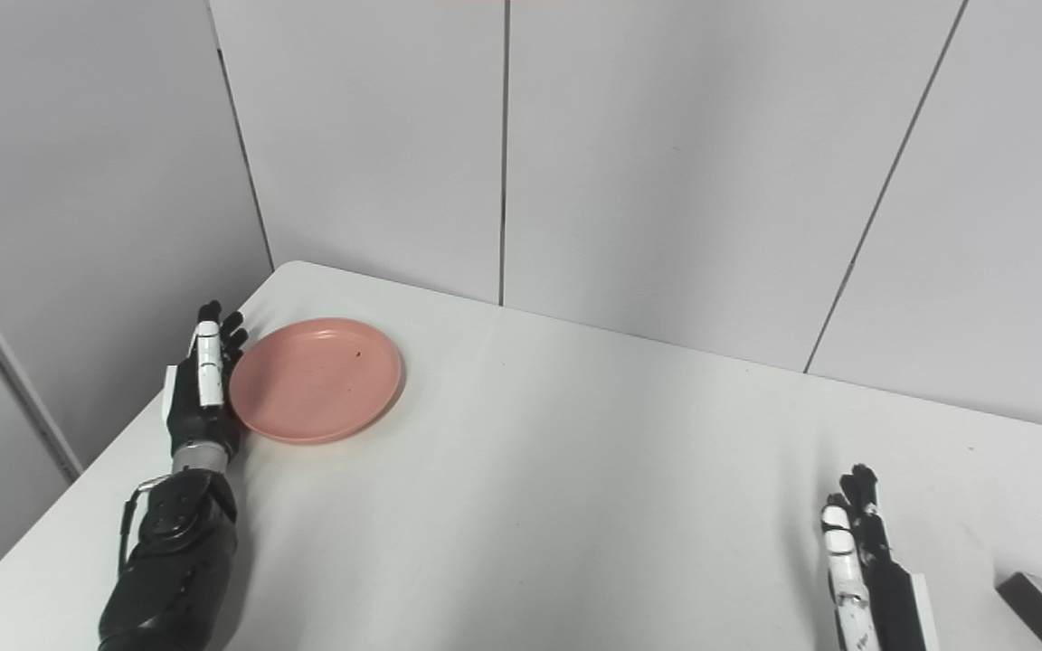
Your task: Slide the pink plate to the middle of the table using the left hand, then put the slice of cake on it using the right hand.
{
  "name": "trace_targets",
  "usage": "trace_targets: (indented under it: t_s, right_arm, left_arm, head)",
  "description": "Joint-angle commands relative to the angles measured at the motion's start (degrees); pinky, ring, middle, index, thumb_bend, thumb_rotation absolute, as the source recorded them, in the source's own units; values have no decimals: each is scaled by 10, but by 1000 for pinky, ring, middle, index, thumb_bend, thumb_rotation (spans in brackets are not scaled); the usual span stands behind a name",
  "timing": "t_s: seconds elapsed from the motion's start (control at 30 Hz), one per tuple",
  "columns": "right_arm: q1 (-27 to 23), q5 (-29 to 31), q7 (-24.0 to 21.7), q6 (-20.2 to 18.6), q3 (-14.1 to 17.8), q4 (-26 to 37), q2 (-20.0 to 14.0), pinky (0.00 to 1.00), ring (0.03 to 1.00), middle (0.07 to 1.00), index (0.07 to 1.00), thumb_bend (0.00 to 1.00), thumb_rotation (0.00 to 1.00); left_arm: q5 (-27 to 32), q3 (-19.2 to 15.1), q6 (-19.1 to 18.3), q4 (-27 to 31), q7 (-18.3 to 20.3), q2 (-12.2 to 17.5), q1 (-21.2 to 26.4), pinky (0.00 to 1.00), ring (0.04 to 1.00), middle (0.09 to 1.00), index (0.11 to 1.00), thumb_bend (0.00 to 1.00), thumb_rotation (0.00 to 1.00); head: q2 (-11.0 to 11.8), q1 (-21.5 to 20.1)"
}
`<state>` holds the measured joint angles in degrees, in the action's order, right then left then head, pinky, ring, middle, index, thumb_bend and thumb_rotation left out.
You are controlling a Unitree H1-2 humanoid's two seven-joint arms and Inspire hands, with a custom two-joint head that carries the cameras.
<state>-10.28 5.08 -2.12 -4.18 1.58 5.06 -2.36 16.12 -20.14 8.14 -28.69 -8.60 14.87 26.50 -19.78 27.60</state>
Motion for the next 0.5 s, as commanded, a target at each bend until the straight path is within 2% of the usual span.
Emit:
trace_targets:
  t_s: [0.0,0.23,0.47]
  right_arm:
    - [-7,2,-2,-2,2,24,-3,1000,1000,1000,1000,362,810]
    - [-6,2,-1,-8,2,28,-2,1000,1000,1000,1000,348,805]
    - [-6,-1,1,-13,1,33,0,1000,1000,1000,1000,329,781]
  left_arm:
    - [22,5,-16,1,27,-14,14,938,928,912,929,776,1000]
    - [84,-14,-28,2,58,-26,19,901,892,871,882,810,972]
    - [114,-17,-46,4,85,-32,21,833,820,804,810,814,977]
  head:
    - [0,0]
    - [-2,0]
    - [-4,-2]
